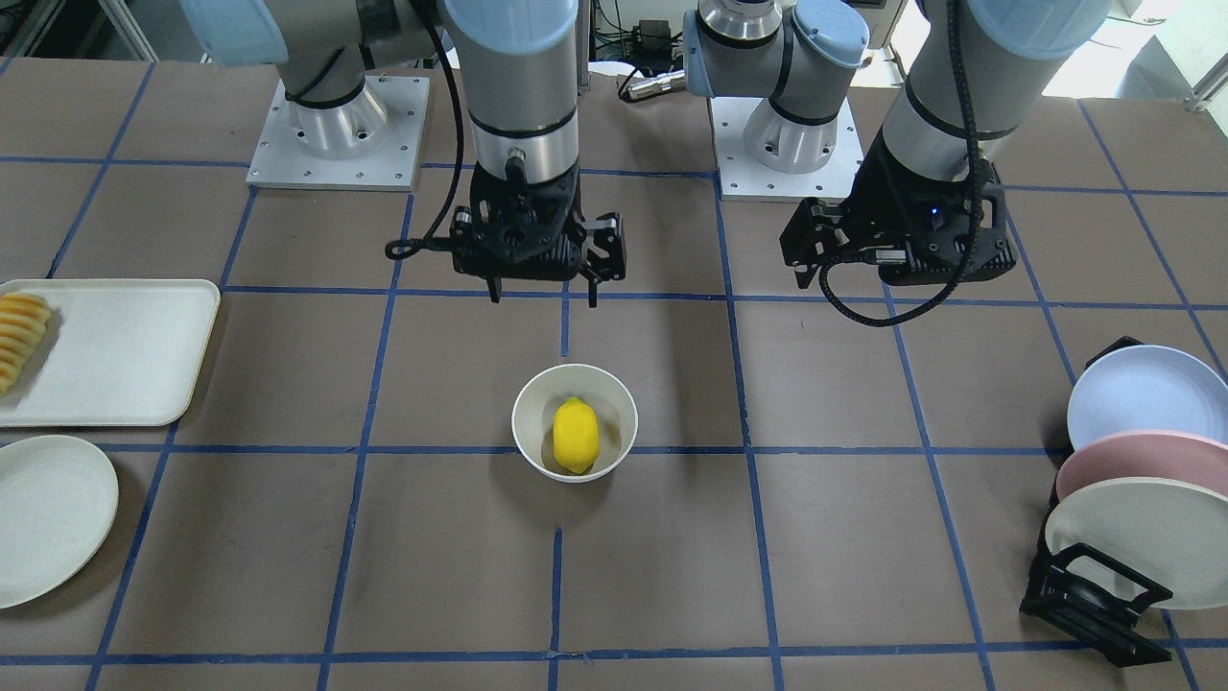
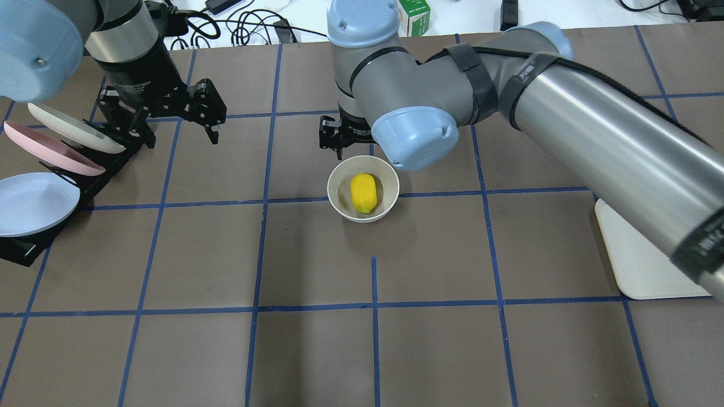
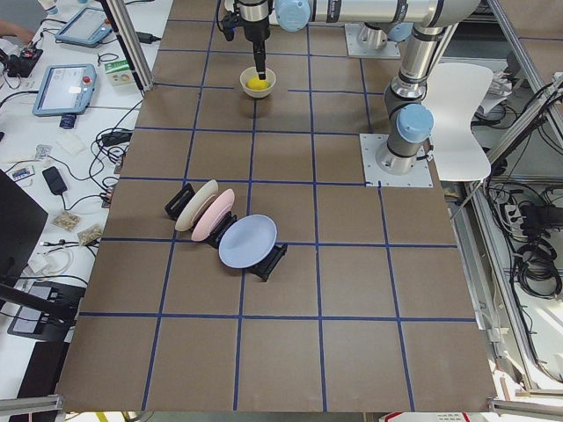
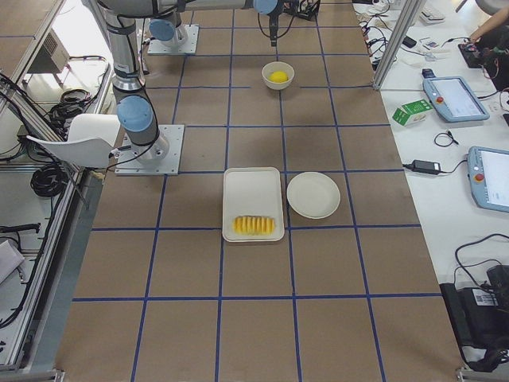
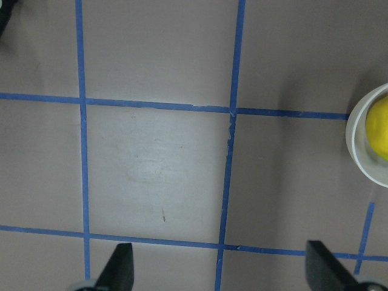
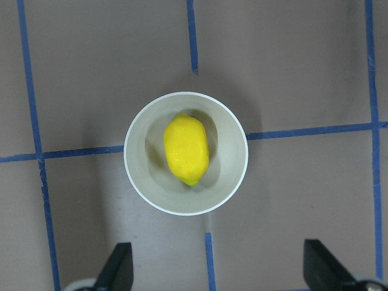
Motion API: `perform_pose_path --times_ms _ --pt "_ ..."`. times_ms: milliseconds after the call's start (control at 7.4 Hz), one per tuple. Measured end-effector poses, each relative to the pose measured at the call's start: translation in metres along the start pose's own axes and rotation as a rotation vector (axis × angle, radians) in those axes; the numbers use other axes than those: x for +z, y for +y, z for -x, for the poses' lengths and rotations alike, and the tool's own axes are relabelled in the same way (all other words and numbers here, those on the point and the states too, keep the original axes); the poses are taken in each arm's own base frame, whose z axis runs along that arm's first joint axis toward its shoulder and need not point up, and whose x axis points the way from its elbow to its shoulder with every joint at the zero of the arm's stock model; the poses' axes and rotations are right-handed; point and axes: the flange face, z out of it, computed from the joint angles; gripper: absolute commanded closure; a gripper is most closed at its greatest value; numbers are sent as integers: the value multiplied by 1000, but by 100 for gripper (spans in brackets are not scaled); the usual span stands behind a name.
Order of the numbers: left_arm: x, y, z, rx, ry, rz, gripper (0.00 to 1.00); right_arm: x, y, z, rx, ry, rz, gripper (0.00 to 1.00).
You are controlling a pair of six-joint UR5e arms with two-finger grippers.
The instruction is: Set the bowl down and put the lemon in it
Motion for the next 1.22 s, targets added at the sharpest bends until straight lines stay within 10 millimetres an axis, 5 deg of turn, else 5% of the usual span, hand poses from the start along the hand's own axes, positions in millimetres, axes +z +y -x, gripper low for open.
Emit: perform_pose_path --times_ms 270,405,811,1216 --pt "2 2 0 1 2 2 0 -45 24 -21 -15 5 -5 0" --pt "3 3 0 1 3 2 0 -54 17 -43 -4 15 -1 0" --pt "3 3 -1 2 4 3 0 -75 -24 -159 -11 39 35 0" --pt "3 3 -1 4 4 2 0 -87 -35 -208 -36 47 25 0"
